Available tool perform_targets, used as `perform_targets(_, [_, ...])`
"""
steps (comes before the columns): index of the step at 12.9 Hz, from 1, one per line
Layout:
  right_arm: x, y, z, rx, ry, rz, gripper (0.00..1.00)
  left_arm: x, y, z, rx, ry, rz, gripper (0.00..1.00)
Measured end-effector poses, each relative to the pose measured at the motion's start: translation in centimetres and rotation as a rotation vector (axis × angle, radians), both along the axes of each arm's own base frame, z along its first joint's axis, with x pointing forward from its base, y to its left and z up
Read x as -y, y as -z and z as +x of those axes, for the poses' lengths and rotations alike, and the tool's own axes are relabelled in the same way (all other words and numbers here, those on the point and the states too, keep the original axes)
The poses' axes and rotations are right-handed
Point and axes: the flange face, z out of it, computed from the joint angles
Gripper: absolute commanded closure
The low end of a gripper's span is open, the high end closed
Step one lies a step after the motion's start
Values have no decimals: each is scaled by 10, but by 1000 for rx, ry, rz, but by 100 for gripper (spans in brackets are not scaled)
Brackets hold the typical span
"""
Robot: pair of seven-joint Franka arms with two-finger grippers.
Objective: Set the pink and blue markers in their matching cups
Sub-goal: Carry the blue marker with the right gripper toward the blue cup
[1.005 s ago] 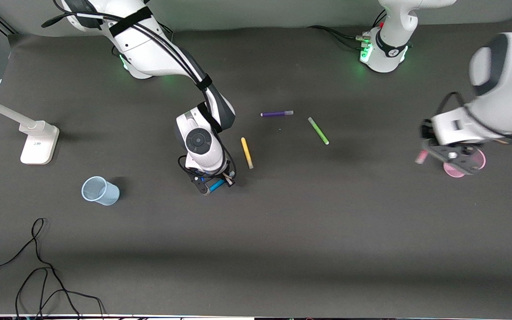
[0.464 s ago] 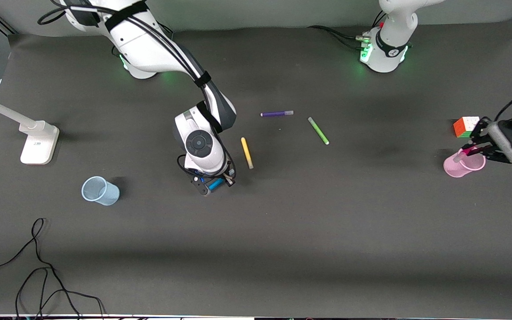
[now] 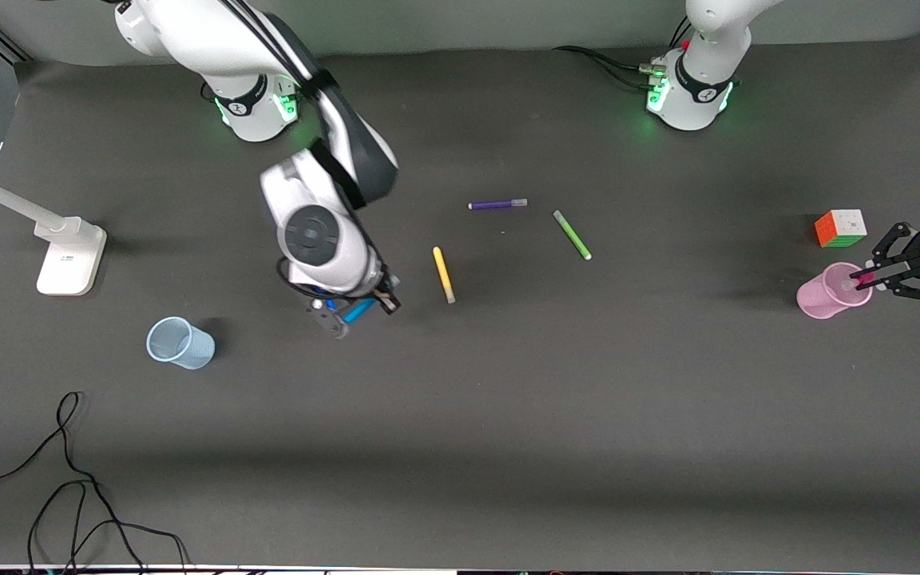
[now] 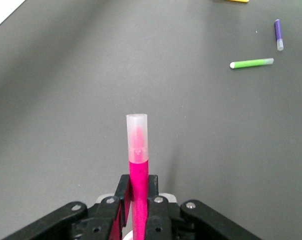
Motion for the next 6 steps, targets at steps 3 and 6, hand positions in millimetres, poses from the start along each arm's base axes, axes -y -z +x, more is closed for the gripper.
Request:
perform_targets(3, [60,-60,13,-65,-63,23,84,-31,41,-18,74,41,-108,100])
perform_targets(6, [131,-104,26,-120,-169,69,84,-45,63,-33,138,59,-223,100])
